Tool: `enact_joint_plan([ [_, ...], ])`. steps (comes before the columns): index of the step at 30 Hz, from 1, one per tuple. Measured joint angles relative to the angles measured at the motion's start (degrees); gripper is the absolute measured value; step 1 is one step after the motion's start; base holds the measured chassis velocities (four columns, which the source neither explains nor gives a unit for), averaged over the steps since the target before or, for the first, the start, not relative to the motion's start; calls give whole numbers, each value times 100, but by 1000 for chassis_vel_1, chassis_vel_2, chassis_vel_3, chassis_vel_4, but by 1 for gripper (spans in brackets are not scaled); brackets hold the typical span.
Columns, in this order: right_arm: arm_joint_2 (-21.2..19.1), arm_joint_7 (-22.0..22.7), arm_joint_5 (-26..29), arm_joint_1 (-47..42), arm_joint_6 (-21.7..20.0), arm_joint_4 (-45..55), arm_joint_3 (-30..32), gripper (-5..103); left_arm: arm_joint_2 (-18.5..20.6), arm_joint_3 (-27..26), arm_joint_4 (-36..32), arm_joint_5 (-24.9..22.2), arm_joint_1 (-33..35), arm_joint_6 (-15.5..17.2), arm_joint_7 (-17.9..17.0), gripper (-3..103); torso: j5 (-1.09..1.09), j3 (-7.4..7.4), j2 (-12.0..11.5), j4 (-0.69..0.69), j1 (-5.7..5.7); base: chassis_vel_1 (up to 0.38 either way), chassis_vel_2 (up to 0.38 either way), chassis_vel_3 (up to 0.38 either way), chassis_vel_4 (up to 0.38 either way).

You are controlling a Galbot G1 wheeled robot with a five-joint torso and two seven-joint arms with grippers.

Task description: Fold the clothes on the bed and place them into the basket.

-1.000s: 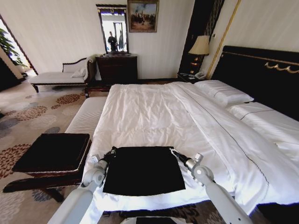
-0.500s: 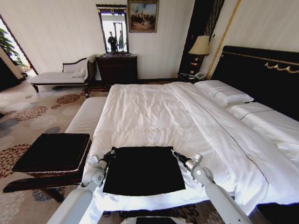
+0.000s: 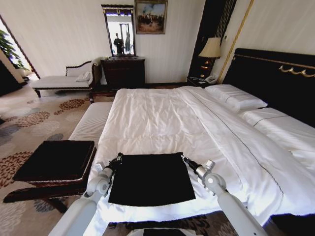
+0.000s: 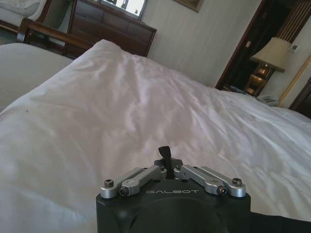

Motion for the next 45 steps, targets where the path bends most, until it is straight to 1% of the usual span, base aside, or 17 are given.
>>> enact_joint_plan([
  [3, -150, 75, -182, -144, 31, 574, 201, 0, 186, -97, -477, -129, -53, -69, -56, 1, -1, 0, 0, 0, 0, 0, 0, 0, 0],
  [4, -150, 75, -182, -144, 31, 574, 201, 0, 186, -97, -477, -129, -53, -69, -56, 1, -1, 0, 0, 0, 0, 0, 0, 0, 0],
  [6, -252, 127, -400, -201, 60, 880, 307, 0, 311, -132, -756, -207, -184, -114, -147, 1, 0, 0, 0, -1, 0, 0, 0, 0, 0],
  [8, -324, 175, -457, -215, 77, 1126, 379, 0, 410, -152, -948, -279, -294, -129, -250, 1, 0, 0, 0, -2, 0, 0, 0, 0, 0],
  [9, -324, 175, -457, -215, 77, 1126, 379, 0, 410, -152, -948, -279, -294, -129, -250, 1, 0, 0, 0, -2, 0, 0, 0, 0, 0],
  [11, -445, 260, -476, -200, 91, 1529, 465, 0, 597, -212, -1287, -421, -423, -129, -378, 1, 0, 0, 0, -1, 0, 0, 0, 0, 0],
  [17, -641, 374, -477, -8, 111, 1933, 591, 0, 886, -300, -1772, -569, -538, -132, -460, 1, 0, 0, 1, 0, 0, 0, 0, 0, 0],
  [19, -716, 427, -365, 119, 118, 1997, 647, 0, 985, -328, -1875, -602, -596, -136, -512, 1, 0, 0, 0, 0, 0, 0, 0, 0, 0],
  [25, -844, 486, -182, 223, 118, 2167, 764, 0, 1116, -409, -2017, -672, -640, -141, -602, 1, 0, 0, 0, 0, 1, 0, 0, 0, 0],
  [31, -881, 514, -117, 171, 114, 2271, 879, 0, 1144, -481, -2088, -687, -582, -142, -638, 1, 0, 0, 0, 0, 1, 0, 0, 0, 0],
  [36, -898, 560, -68, 5, 100, 2409, 976, 0, 1130, -582, -2238, -670, -341, -142, -652, 1, 0, 0, 0, 0, 1, 0, 0, 0, 0],
  [39, -899, 590, 6, -204, 83, 2578, 1066, 0, 1063, -686, -2416, -607, -17, -149, -655, 1, 0, 0, 0, 0, 1, 0, 0, 0, 0],
  [41, -893, 594, 44, -553, 65, 2783, 1229, 0, 927, -856, -2659, -487, 467, -159, -655, 1, 0, -1, 0, 0, 1, 0, 0, 0, 0],
  [42, -893, 594, 44, -553, 65, 2783, 1229, 0, 927, -856, -2659, -487, 467, -159, -655, 1, 0, -1, 0, 0, 1, 0, 0, 0, 0],
  [44, -861, 598, 59, -833, 34, 2961, 1390, 0, 800, -1039, -2850, -375, 863, -153, -669, 1, 0, 0, 0, 0, 1, 0, 0, 0, 0],
  [45, -798, 600, 22, -1146, -60, 3176, 1635, 0, 679, -1289, -3124, -247, 1323, -69, -751, 1, 0, 0, 0, 1, 1, 0, 0, 0, 0],
])
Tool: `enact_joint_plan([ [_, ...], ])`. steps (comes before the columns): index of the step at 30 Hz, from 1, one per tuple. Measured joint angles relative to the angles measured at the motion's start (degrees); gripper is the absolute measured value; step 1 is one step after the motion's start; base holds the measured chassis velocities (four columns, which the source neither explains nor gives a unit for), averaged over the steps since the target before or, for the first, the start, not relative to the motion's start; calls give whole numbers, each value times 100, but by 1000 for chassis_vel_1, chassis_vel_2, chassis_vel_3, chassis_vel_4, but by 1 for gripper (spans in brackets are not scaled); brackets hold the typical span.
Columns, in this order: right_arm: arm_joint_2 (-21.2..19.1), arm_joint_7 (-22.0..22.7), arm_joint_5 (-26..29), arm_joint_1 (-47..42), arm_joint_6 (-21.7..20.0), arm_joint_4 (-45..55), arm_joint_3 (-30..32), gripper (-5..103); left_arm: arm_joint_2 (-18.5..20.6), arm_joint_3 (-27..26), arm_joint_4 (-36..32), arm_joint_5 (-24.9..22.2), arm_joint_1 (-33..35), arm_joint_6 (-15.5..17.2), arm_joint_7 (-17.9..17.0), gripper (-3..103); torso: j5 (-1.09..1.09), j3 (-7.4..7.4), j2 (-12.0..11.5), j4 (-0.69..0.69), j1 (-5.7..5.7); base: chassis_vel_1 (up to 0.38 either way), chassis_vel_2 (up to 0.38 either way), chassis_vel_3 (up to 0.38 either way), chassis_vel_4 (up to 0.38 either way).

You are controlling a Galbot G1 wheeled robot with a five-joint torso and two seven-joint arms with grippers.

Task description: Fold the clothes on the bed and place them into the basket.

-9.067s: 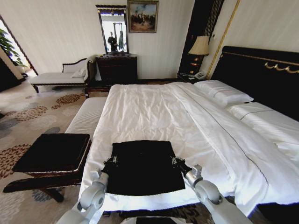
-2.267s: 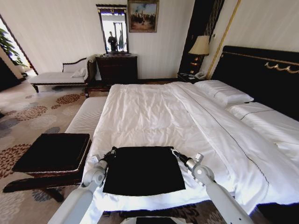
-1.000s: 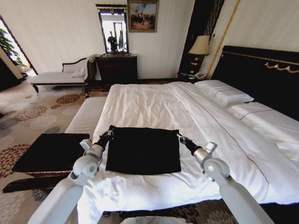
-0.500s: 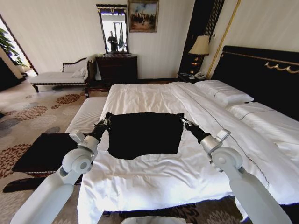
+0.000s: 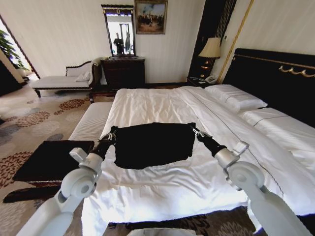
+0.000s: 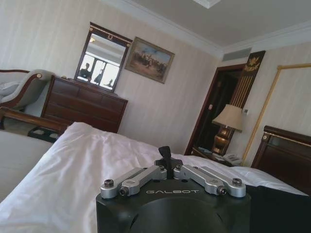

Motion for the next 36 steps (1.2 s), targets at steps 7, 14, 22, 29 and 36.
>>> enact_joint_plan([
  [7, 196, 16, -27, -1289, -288, 960, 932, 0, -192, -539, -874, 414, 1573, 244, -30, 1, 2, -2, 2, -2, -4, 0, 0, 0, 0],
  [14, 190, 718, 719, -1311, -815, 1230, 1004, 0, -265, -308, -858, 278, 1665, 466, -366, 1, -1, -1, 2, 0, -3, 0, 0, 0, 0],
  [22, 117, 1076, 913, 554, -871, -556, -286, 0, -206, 456, 606, -289, -411, 544, -663, 1, 0, 3, -2, 0, 2, 0, 0, 0, 0],
  [29, 198, 780, 428, 1582, -673, -1929, -1219, 0, -364, 1320, 2170, -254, -1872, 450, -486, 1, 0, 2, -2, -2, 2, 0, 0, 0, 0],
  [36, 521, 499, -616, 2440, -197, -3239, -2096, 0, -825, 2052, 3716, 261, -2728, 187, -86, 1, 0, 3, -2, 2, 2, 0, 0, 0, 0],
])
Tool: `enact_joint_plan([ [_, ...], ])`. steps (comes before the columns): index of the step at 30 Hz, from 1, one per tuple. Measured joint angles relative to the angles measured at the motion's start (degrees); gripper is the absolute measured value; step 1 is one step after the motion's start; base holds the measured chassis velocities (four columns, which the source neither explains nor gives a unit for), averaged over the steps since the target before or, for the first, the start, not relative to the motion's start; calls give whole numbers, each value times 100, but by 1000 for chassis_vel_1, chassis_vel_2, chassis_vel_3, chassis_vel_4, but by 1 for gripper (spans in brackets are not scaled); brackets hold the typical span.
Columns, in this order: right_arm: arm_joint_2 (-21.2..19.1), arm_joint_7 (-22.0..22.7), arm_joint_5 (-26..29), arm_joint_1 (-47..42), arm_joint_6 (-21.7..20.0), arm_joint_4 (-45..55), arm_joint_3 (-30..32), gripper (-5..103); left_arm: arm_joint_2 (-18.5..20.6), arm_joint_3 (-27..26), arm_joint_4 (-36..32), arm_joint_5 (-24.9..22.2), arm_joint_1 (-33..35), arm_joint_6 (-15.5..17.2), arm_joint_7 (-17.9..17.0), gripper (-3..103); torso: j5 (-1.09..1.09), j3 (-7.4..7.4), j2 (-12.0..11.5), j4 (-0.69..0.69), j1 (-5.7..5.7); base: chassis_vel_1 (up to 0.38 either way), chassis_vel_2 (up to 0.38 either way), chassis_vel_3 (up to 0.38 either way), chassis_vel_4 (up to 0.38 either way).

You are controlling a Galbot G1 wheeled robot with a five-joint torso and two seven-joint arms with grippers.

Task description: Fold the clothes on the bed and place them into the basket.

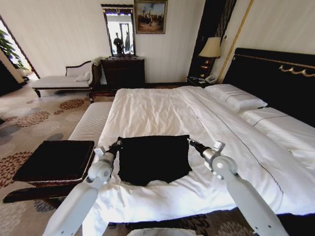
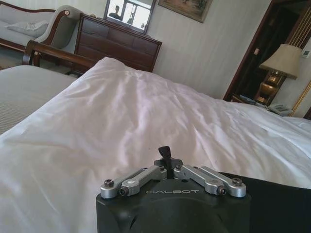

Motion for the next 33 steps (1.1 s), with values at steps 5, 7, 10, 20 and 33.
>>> enact_joint_plan([
  [5, 141, -159, -399, 469, 212, -874, -396, 0, -266, 179, 794, 139, -502, -118, 141, 1, 0, -1, 1, -3, -2, 0, 0, 0, 0],
  [7, 246, -228, -562, 699, 331, -1242, -548, 0, -351, 286, 1131, 225, -783, -185, 216, 1, 1, -2, 1, -5, -2, 0, 0, 0, 0],
  [10, 470, -256, -772, 1094, 564, -1701, -716, 0, -502, 343, 1555, 303, -1130, -268, 291, 1, 0, -2, 1, -3, -1, 0, 0, 0, 0],
  [20, 744, -364, -1270, 1598, 898, -2294, -995, 0, -773, 254, 2138, 457, -1392, -465, 451, 1, -1, -2, 2, -4, -2, 0, 0, 0, 0],
  [33, 982, -373, -2627, 527, 1485, -1858, -778, 0, -884, -85, 1745, 811, -534, -815, 792, 1, 0, -3, 3, -3, -4, 0, 0, 0, 0],
])
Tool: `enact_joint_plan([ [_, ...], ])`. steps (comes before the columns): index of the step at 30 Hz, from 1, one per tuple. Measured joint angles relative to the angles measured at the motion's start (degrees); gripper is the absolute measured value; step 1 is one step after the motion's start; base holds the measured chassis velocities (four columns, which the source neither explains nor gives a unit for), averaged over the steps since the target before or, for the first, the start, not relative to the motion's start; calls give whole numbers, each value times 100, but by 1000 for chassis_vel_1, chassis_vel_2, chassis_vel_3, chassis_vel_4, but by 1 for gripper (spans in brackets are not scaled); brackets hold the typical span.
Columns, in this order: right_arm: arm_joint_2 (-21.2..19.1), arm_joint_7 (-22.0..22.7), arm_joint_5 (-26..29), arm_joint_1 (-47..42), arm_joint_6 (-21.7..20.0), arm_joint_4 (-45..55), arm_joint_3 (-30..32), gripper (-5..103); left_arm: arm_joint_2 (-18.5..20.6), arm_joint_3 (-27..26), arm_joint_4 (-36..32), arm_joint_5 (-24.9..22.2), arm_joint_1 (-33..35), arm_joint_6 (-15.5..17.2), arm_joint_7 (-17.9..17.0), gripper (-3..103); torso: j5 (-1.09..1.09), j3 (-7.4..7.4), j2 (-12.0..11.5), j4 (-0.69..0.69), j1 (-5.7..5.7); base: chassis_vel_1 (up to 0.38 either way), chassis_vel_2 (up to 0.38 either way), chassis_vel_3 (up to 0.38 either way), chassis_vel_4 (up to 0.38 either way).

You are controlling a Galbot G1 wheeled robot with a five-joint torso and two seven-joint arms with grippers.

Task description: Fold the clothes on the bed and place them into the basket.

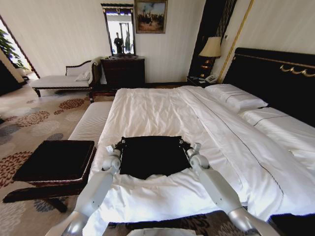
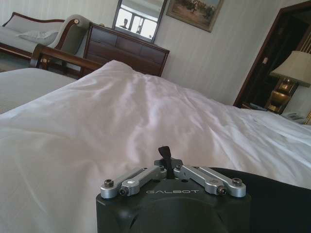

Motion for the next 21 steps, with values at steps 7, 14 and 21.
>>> enact_joint_plan([
  [7, -38, 62, -535, -698, 243, 657, 348, 0, 42, -223, -549, 349, 670, -222, 84, 1, 0, 0, 0, 1, 1, 0, 0, 0, 0],
  [14, -125, 29, -697, -1463, 364, 1187, 662, 0, 60, -438, -948, 541, 1347, -394, 224, 1, -1, 0, 0, 0, 0, 0, 0, 0, 0],
  [21, -10, -22, -847, -2267, 476, 1697, 940, 0, 173, -547, -1569, 670, 2135, -475, 243, 1, 0, 0, 0, 0, 0, 0, 0, 0, 0],
])
